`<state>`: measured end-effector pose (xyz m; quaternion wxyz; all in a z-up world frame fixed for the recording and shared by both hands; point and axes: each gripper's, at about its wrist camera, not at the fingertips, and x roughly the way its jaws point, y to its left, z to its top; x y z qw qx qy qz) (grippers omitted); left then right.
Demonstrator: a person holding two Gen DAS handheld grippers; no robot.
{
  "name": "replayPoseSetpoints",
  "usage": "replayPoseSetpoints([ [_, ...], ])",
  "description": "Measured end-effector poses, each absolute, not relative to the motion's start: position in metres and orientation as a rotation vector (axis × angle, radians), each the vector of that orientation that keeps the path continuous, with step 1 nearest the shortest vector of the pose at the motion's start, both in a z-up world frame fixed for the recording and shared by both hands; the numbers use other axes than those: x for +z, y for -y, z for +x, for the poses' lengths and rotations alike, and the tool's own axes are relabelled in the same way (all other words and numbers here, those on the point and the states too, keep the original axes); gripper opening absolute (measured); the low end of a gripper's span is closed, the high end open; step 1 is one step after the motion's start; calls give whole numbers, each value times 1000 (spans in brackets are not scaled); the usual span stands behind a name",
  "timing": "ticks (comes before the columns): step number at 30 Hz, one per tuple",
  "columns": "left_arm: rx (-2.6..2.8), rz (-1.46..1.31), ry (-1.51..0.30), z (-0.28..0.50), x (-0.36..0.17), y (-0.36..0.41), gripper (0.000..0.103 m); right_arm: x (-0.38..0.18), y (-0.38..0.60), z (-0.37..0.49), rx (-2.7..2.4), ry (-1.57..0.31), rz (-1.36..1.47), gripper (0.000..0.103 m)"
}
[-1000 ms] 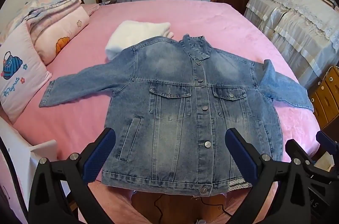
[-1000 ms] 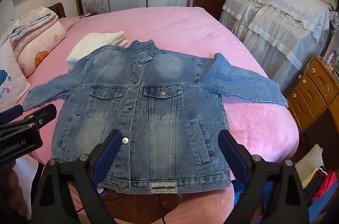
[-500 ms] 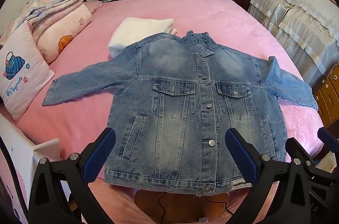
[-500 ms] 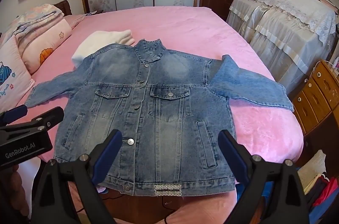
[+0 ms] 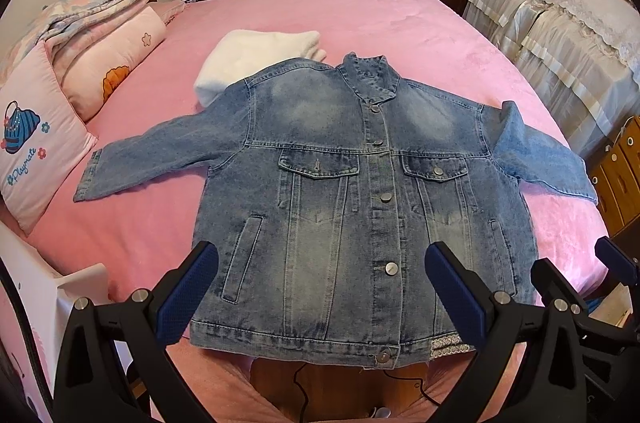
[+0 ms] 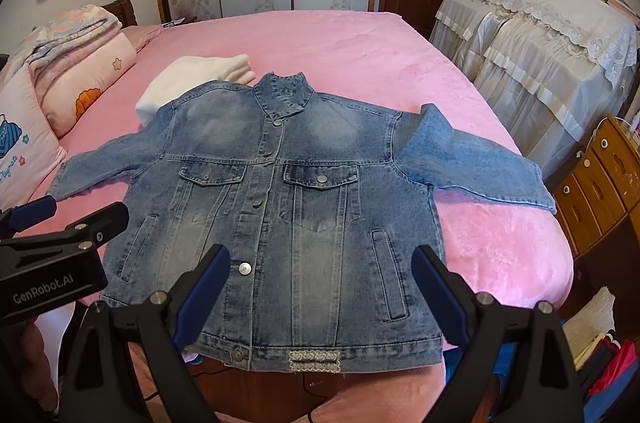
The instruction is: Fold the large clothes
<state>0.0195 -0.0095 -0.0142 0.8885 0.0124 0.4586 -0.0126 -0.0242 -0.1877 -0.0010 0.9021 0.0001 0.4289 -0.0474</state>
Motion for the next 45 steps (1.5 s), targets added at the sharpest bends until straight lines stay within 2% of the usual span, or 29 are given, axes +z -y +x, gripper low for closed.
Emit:
replayPoseSetpoints([
  [45,-38,31,-956,16,-18,18,102,-13,190,-24,-91,-907,3,93],
])
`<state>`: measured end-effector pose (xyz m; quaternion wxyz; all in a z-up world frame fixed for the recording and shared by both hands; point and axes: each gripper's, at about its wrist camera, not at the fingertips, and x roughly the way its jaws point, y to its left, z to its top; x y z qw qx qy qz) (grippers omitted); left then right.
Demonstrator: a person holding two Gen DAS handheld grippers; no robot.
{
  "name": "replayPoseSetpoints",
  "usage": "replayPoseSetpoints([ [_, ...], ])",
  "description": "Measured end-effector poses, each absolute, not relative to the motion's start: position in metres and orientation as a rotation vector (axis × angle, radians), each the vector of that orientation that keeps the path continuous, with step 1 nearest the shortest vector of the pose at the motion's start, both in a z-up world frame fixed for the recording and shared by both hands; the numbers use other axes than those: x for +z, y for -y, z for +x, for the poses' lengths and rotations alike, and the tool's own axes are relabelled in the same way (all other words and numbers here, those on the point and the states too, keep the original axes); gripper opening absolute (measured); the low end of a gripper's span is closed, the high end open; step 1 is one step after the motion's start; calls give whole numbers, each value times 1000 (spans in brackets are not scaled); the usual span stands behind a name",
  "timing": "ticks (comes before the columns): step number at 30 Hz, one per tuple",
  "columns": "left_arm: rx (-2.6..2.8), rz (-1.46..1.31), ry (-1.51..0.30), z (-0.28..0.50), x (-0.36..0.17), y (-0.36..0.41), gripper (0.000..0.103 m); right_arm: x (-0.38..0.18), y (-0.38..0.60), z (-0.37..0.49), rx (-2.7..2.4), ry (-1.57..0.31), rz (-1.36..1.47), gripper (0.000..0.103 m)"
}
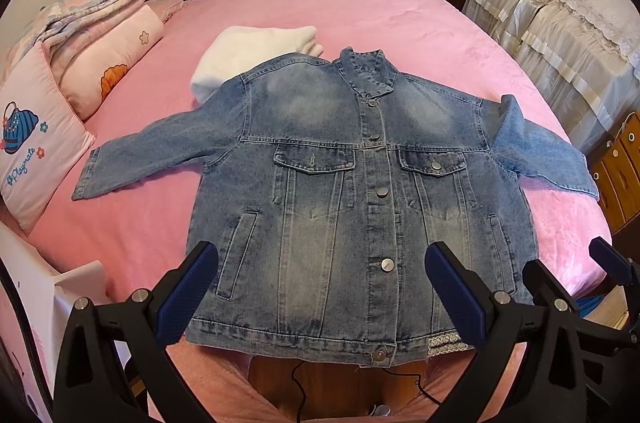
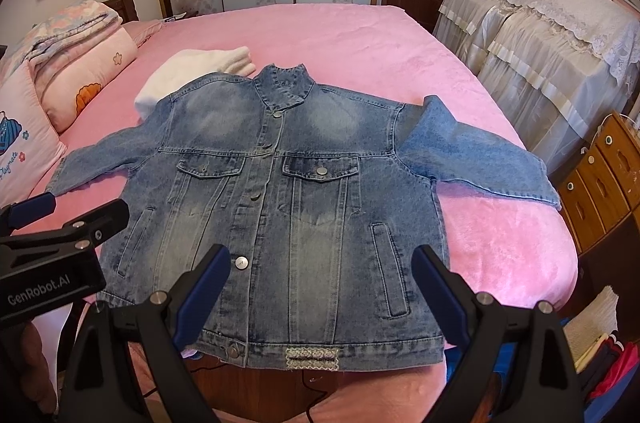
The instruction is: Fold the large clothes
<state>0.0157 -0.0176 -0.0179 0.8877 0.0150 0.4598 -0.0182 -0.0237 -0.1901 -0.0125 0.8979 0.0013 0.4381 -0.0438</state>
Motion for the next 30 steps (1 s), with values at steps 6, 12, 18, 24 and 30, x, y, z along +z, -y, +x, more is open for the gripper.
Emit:
replayPoseSetpoints([
  [6,-62,26,-948,15,-19,22,102,-11,194,-24,-88,-910,12,93],
  [12,-54,14,-943,17,-17,24,102,-11,194,-24,-87,-909,13,93],
  [18,-64,-1,-947,20,-15,25,102,-10,197,-24,-85,-909,18,93],
  [24,-73,1,-940,22,-13,30,102,-5,205,-21,-79,-902,33,93],
  [30,-63,16,-927,27,-8,37,102,1,217,-19,-80,-884,51,93],
])
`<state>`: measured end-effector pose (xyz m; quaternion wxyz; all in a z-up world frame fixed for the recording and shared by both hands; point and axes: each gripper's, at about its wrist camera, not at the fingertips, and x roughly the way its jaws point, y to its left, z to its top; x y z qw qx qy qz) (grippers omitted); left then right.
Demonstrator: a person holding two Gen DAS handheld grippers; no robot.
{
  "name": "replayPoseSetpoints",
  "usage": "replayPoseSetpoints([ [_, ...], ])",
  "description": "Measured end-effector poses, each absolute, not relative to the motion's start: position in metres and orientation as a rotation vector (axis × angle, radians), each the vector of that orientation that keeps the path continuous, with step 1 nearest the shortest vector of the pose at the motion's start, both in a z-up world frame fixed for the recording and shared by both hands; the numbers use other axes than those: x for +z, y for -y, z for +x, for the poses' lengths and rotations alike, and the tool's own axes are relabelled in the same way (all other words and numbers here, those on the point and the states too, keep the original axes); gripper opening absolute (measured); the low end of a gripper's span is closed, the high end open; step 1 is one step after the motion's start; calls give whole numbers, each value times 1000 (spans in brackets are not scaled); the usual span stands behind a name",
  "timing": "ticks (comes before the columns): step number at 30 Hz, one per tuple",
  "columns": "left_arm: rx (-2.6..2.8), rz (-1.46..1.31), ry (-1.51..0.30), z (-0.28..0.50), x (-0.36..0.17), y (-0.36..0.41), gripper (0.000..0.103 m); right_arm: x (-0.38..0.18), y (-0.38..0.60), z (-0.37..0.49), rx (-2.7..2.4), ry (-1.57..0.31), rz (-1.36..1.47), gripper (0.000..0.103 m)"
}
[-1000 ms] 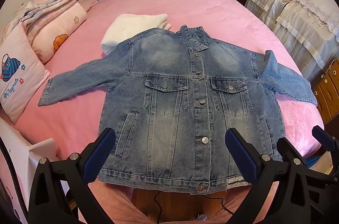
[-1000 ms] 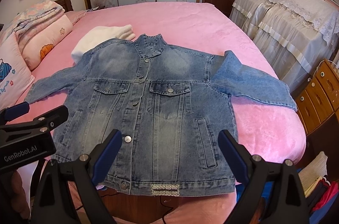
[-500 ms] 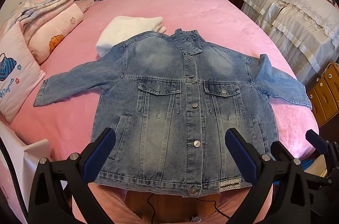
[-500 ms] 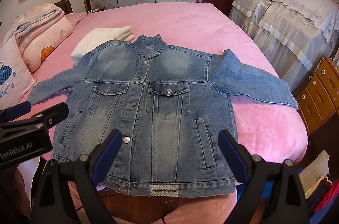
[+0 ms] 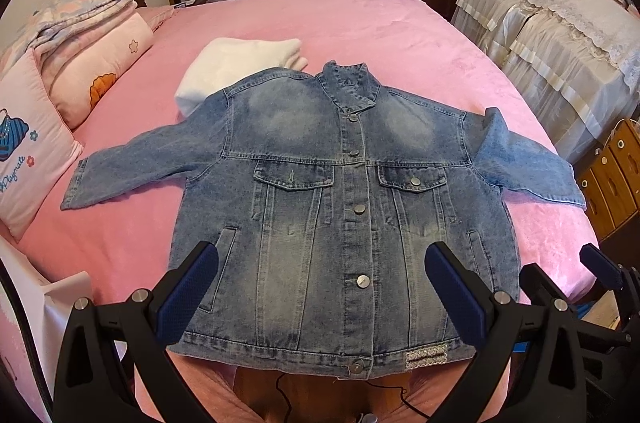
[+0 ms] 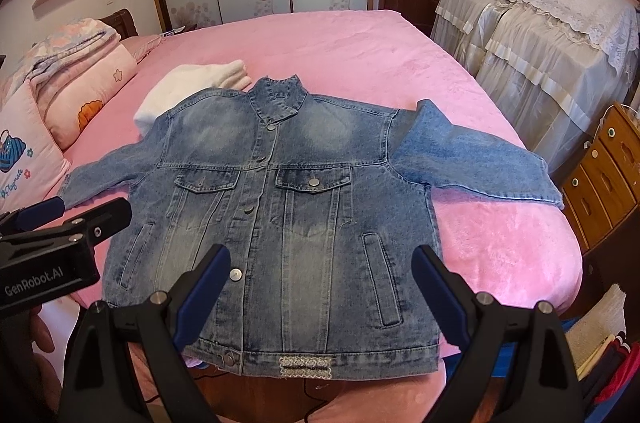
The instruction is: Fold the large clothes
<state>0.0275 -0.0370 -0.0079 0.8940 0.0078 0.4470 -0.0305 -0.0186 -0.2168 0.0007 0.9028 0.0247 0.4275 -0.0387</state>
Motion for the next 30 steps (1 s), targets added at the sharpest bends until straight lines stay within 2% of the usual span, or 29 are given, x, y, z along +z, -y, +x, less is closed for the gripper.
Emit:
replayPoseSetpoints([
  [8,-101,-11,-934,42,5,50,102,19,243,-13,-95,-818,74,93],
  [22,-135,23,-750,88,71,111,102,60,326,-1,-202,-640,144,93],
  [26,-168,80,-721,107,74,152,102,52,378,12,-292,-617,219,93],
  [30,-202,165,-734,128,55,203,102,27,439,26,-389,-641,311,93],
])
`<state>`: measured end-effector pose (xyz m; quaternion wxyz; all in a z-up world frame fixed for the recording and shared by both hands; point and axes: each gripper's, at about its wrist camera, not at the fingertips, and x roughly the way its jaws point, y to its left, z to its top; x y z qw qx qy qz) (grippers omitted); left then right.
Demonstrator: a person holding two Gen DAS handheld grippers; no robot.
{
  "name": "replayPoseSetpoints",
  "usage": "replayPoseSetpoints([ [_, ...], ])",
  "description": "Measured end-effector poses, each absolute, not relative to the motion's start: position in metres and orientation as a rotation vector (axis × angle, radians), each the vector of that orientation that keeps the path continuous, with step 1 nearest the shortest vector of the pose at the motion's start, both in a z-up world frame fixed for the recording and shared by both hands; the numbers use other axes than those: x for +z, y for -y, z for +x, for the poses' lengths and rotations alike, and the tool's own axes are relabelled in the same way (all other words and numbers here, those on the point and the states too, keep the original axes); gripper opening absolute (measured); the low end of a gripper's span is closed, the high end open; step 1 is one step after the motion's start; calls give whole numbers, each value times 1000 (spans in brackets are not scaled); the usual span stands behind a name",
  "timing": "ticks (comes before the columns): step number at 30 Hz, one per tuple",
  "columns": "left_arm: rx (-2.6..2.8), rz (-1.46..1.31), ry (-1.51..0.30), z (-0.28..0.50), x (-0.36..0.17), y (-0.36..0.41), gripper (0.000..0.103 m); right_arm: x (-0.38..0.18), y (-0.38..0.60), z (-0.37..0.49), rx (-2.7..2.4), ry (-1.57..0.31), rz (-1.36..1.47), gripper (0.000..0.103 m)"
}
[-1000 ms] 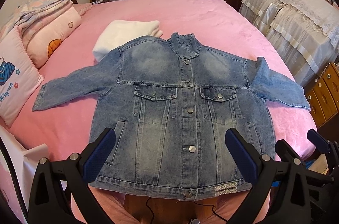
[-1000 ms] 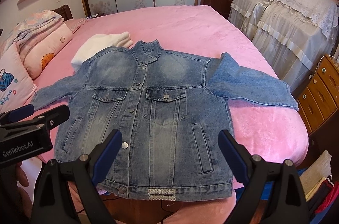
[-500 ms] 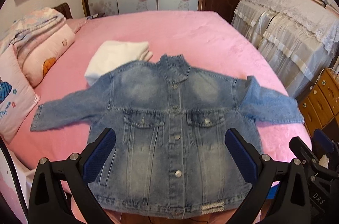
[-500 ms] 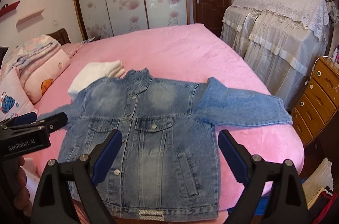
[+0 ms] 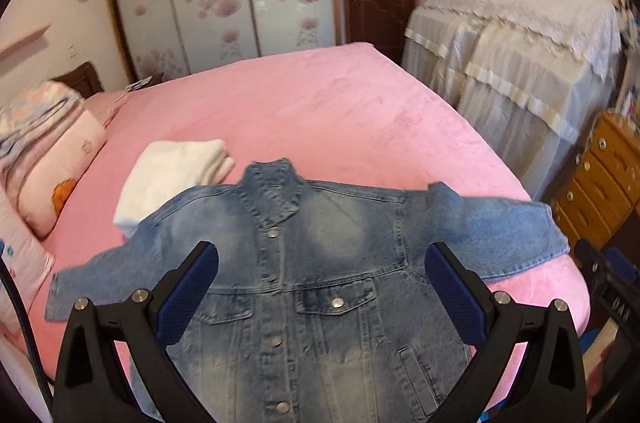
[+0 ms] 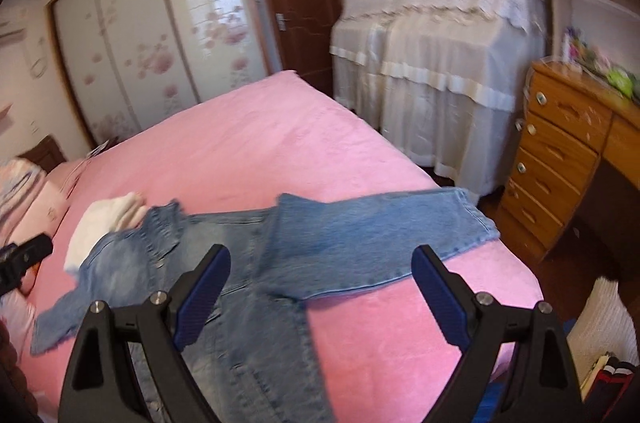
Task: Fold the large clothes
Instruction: 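Grasp the cuff of the denim jacket sleeve with the right tool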
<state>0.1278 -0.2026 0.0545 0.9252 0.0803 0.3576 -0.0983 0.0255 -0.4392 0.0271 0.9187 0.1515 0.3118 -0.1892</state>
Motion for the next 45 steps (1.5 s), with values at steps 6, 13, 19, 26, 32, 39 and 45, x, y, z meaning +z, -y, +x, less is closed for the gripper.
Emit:
replayPoseSetpoints([
  [6,-261,194,-675,156,9,277,102,-29,525,45,-512,-710,489,93],
  [13,-409,252,-761,178,-41,351,102,-93,598,55,-591,-758,683,91],
  [19,-463,290,-800,181,-65,388,102,-146,647,55,-624,-767,900,76],
  [26,-456,249,-869,187,-84,383,102,-185,667,68,-627,-783,980,63],
  [32,-424,248,-878,189,-89,354,102,-177,669,89,-680,-813,852,10],
  [39,-321,171,-841,191,-73,273,102,-82,599,110,-532,-612,543,4],
  [45,-192,64,-830,194,-69,183,102,-18,453,157,-185,-543,213,4],
])
